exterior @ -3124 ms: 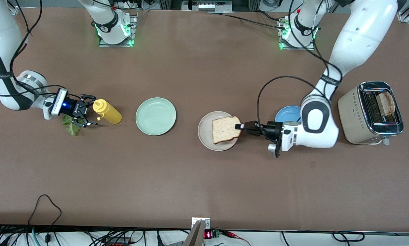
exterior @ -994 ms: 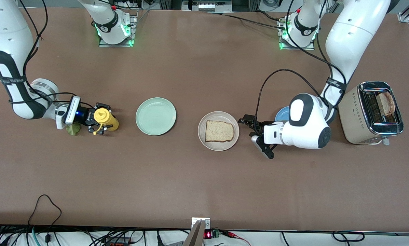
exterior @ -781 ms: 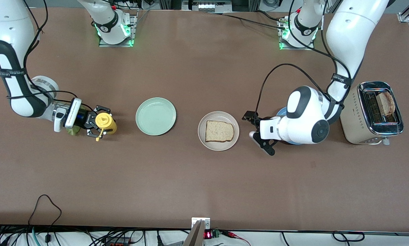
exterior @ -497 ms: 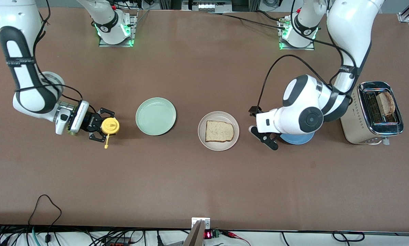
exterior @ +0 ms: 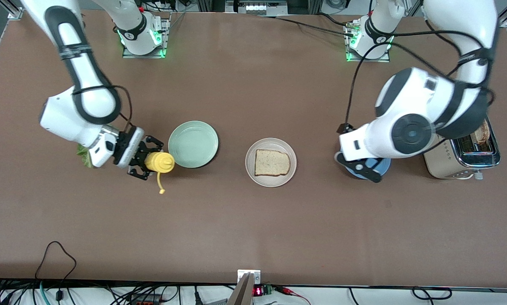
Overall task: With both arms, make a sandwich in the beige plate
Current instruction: 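Carry the yellow bottle over the bread while the left gripper withdraws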
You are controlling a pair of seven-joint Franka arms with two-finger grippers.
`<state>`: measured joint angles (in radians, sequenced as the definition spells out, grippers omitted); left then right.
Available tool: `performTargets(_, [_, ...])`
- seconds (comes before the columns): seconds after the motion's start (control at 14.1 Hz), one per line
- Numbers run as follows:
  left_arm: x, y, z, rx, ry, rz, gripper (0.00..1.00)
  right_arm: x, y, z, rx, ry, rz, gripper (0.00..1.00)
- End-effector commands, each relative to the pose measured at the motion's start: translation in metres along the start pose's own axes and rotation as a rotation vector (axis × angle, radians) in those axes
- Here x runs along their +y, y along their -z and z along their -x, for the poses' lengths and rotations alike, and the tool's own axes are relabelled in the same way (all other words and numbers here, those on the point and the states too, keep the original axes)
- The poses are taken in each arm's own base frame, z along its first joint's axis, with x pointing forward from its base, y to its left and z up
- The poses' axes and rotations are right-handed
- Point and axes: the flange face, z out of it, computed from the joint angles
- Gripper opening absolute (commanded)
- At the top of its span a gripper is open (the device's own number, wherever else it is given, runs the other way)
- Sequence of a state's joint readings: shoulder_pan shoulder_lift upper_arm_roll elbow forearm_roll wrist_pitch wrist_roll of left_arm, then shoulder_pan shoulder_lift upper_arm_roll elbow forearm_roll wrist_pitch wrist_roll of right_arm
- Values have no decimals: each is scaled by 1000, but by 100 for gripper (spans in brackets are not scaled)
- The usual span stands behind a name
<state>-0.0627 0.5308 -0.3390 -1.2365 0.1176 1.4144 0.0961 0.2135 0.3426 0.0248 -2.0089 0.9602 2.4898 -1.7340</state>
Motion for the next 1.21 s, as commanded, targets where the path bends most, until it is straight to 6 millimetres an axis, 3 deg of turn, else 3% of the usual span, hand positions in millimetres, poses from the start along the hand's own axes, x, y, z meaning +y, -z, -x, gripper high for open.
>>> performTargets(0.0, [-38,47,27,49,78,-15,100,-11,1,-42,-76,-1,31,33])
performTargets(0.21, [-81,81,67,122,192,-16,100,-29,-11,-91,-198,-9,66,33])
performTargets(0.43, [-114,93,115,223,287,24,100,-55,-31,-133,-331,8,137,34])
performTargets(0.64, [-110,105,152,310,316,-10,100,-88,-64,-161,-427,44,198,34])
performTargets(0.78, [-101,101,176,363,315,-34,100,-105,-87,-172,-497,61,228,34])
performTargets(0.92, [-107,86,188,367,335,-18,100,-120,-108,-190,-585,89,266,34])
performTargets(1.14, [-104,83,200,360,338,-15,100,-140,-137,-218,-737,157,314,34])
